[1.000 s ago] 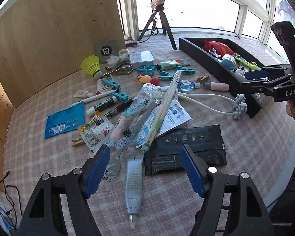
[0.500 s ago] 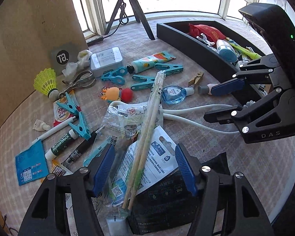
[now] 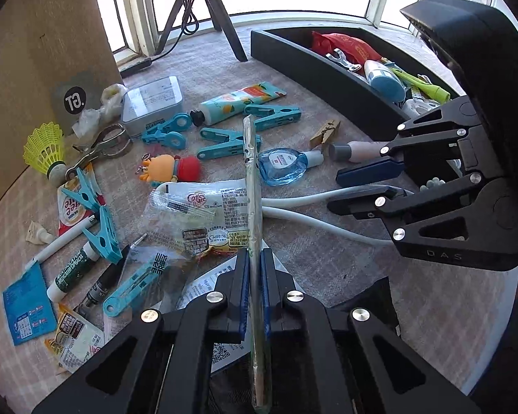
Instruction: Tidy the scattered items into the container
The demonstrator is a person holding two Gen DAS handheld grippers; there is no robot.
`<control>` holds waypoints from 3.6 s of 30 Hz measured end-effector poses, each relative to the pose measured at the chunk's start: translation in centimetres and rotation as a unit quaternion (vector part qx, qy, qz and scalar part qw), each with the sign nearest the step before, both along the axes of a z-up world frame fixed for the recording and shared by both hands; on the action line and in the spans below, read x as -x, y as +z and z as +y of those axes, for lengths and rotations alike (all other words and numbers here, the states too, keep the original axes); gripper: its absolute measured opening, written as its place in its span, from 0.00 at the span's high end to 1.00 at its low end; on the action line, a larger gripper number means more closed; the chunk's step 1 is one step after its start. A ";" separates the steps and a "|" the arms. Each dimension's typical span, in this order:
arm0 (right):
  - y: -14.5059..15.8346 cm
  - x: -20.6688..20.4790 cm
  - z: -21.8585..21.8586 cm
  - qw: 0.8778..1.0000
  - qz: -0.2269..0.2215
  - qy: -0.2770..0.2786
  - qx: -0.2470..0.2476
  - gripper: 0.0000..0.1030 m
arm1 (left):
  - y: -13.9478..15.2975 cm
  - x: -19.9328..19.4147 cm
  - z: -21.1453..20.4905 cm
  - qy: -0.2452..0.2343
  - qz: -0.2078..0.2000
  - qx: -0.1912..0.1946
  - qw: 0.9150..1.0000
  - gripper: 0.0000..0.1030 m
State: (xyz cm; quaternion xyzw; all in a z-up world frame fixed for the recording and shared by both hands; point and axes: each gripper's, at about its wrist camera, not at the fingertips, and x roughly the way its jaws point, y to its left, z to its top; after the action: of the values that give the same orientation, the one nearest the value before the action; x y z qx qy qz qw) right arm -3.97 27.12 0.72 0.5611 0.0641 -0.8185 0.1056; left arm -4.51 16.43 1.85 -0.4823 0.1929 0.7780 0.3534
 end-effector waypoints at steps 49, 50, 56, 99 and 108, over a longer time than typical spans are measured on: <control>13.7 -8.0 13.8 0.969 0.145 -0.142 0.141 0.94 | 12.8 -3.9 2.7 0.113 0.075 -0.073 0.988 0.96; 13.9 -8.2 14.9 0.968 0.146 -0.150 0.138 0.94 | 12.8 -4.0 3.6 0.112 0.073 -0.076 0.988 0.96; 15.2 -9.7 22.0 0.962 0.158 -0.192 0.110 0.94 | 13.1 -4.4 9.0 0.107 0.058 -0.095 0.988 0.96; 14.0 -10.5 34.7 0.948 0.171 -0.242 0.118 0.31 | 13.9 -3.6 19.5 0.191 0.076 -0.077 0.976 0.08; 16.6 -12.5 29.3 0.950 0.190 -0.221 0.116 0.31 | 17.0 -6.2 13.7 0.213 0.101 -0.088 0.968 0.08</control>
State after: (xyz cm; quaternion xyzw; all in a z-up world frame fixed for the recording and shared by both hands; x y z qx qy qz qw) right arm 8.57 56.46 17.35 0.3796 -0.1378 -0.9144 -0.0273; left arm 1.67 30.15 18.89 -0.3985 0.0508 0.8939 0.1990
